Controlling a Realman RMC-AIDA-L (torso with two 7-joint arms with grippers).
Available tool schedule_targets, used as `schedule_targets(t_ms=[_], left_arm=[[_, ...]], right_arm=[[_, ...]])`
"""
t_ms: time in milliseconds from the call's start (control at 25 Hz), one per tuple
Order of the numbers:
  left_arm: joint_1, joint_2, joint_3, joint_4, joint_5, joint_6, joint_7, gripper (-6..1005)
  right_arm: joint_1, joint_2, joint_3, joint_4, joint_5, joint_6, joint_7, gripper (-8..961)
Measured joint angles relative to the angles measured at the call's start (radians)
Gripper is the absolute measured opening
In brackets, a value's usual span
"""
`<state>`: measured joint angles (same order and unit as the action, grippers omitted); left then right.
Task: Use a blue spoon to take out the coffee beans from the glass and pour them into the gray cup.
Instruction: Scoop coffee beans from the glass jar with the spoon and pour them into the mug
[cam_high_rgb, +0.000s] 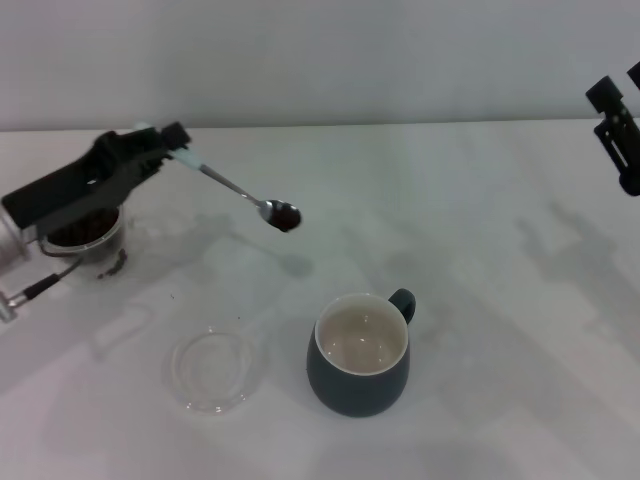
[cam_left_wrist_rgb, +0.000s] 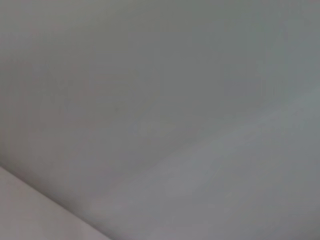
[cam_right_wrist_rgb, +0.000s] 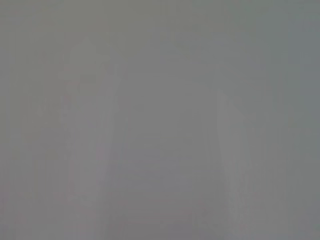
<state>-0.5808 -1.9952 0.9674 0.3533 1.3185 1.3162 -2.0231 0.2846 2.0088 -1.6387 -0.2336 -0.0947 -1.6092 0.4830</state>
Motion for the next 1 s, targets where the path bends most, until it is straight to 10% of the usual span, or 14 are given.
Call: schedule_targets(t_ms=[1000], left_arm=[[-0.081, -0.065, 0.042, 0.035, 0.197, 0.011, 0.105, 132]], right_arm=[[0.009, -0.003, 0.030, 0.008, 0.013, 0.044, 0.071, 548]])
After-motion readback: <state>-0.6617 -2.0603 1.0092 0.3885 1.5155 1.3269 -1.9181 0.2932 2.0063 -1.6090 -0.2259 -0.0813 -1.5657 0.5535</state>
